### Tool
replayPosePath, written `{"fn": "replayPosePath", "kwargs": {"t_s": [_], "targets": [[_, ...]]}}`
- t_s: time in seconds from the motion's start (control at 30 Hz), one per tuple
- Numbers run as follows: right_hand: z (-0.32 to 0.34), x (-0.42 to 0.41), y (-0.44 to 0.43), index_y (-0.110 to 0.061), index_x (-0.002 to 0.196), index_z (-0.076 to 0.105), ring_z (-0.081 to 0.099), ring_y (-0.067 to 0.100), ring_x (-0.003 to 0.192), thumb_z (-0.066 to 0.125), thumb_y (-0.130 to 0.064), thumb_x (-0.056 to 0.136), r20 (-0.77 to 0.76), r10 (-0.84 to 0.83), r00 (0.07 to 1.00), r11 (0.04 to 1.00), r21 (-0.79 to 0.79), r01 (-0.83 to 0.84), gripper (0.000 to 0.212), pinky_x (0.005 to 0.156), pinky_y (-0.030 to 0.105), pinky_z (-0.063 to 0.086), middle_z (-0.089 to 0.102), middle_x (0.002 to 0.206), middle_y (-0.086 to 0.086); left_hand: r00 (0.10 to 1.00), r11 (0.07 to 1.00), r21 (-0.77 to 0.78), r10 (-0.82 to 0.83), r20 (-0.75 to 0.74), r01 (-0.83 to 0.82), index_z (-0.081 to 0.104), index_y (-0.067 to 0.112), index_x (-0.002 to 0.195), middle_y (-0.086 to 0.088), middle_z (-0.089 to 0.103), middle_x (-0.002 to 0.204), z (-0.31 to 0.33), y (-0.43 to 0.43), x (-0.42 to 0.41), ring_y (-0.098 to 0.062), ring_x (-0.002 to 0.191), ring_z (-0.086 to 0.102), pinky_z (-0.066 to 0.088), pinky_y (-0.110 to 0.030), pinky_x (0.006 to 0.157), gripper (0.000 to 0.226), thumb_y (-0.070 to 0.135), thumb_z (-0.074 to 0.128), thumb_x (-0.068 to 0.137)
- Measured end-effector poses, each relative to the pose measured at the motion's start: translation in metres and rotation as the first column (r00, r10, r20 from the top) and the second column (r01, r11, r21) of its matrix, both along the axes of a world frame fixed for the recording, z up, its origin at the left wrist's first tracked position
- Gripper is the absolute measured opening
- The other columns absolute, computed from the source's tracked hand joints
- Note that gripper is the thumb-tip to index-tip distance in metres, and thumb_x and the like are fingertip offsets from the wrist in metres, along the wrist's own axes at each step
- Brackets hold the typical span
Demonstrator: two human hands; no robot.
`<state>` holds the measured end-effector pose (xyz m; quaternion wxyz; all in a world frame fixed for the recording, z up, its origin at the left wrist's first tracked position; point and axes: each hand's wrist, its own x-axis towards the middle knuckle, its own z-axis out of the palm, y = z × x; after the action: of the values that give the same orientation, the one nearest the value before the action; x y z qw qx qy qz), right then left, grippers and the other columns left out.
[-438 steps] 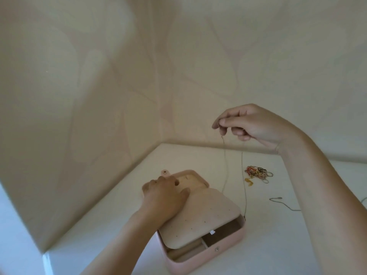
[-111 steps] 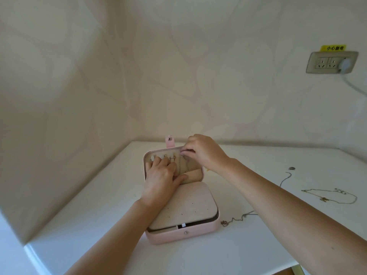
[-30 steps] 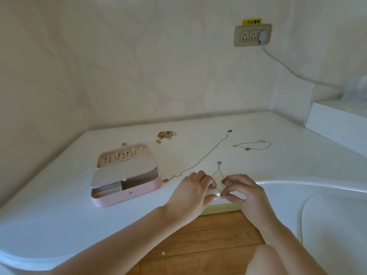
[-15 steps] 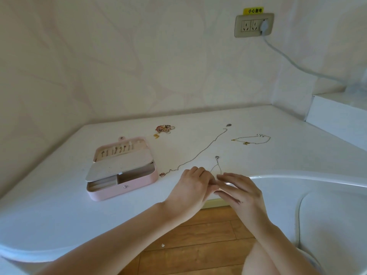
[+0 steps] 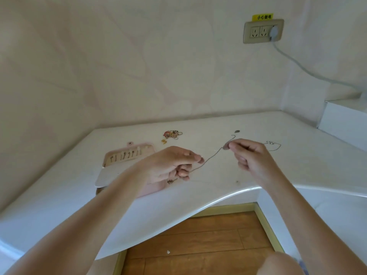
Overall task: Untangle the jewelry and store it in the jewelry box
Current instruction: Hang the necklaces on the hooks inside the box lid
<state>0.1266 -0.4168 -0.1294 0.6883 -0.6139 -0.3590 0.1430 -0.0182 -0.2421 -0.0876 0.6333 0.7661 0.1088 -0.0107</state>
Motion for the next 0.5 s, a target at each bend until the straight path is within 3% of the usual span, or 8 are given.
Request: {"fn": "replayPosePath", "kwargs": {"t_s": [0.1,0.2,0.27,0.33,0.4,0.5], "targets": [[0.011,0.012,0.004,-0.011,0.084,0.075,0.019,0.011,0.047,0.060,-0.016,0.091,0.095,0.023,0.995,0.993,-0.120,-0.011,0.017,0.050,0.028,0.016,0.025,0.048,-0.010,0.999,0.996,-0.087,0.011,0.036,-0.008,0.058,0.013,0.069,0.004,0.032,0.056,0.013,0.020,-0.009,-0.009,0.047,0.036,0.045,-0.021,0.056,0.019,0.027,0.062,0.082],[0.017,0.014,0.013,-0.011,0.083,0.075,0.019,0.013,0.047,0.061,-0.019,0.090,0.123,0.083,0.989,0.986,-0.153,-0.064,0.018,0.052,0.030,0.015,0.023,0.049,-0.009,0.984,0.962,-0.272,0.060,0.168,-0.012,0.058,0.007,0.083,0.001,0.048,0.064,0.018,0.041,-0.013,-0.010,0.056,0.052,0.056,-0.026,0.068,0.012,0.019,0.060,0.084],[0.020,0.014,0.021,-0.012,0.080,0.074,0.018,0.012,0.047,0.061,-0.021,0.089,0.098,0.143,0.985,0.981,-0.144,-0.129,0.018,0.050,0.028,0.015,0.021,0.050,-0.006,0.962,0.948,-0.317,0.110,0.251,-0.026,0.063,0.003,0.090,-0.001,0.056,0.068,0.021,0.052,-0.014,-0.012,0.063,0.060,0.058,-0.028,0.074,0.010,0.011,0.058,0.087],[0.024,0.014,0.030,-0.011,0.078,0.073,0.024,0.010,0.045,0.065,-0.030,0.082,0.052,0.243,0.969,0.964,-0.127,-0.235,0.021,0.047,0.025,0.022,0.028,0.049,-0.004,0.944,0.957,-0.268,0.183,0.273,-0.109,0.066,0.003,0.091,0.000,0.059,0.066,0.027,0.058,-0.013,-0.010,0.059,0.062,0.058,-0.025,0.067,0.014,0.008,0.052,0.090],[0.027,0.014,0.043,-0.010,0.080,0.072,0.036,0.011,0.046,0.077,-0.044,0.069,-0.009,0.374,0.927,0.925,-0.064,-0.374,0.036,0.050,0.025,0.039,0.045,0.054,0.000,0.934,0.970,-0.165,0.218,0.283,-0.177,0.067,0.006,0.088,0.002,0.059,0.061,0.037,0.060,-0.010,-0.007,0.052,0.059,0.056,-0.020,0.056,0.019,0.009,0.049,0.093],[0.035,0.010,0.069,-0.012,0.097,0.072,0.057,0.015,0.055,0.083,-0.053,0.057,-0.060,0.526,0.849,0.849,-0.021,-0.527,0.058,0.068,0.030,0.055,0.063,0.074,0.007,0.946,0.975,0.082,0.176,0.272,-0.205,0.070,0.010,0.083,0.003,0.053,0.059,0.059,0.056,-0.007,-0.006,0.050,0.050,0.048,-0.018,0.049,0.021,0.017,0.053,0.093]]}}
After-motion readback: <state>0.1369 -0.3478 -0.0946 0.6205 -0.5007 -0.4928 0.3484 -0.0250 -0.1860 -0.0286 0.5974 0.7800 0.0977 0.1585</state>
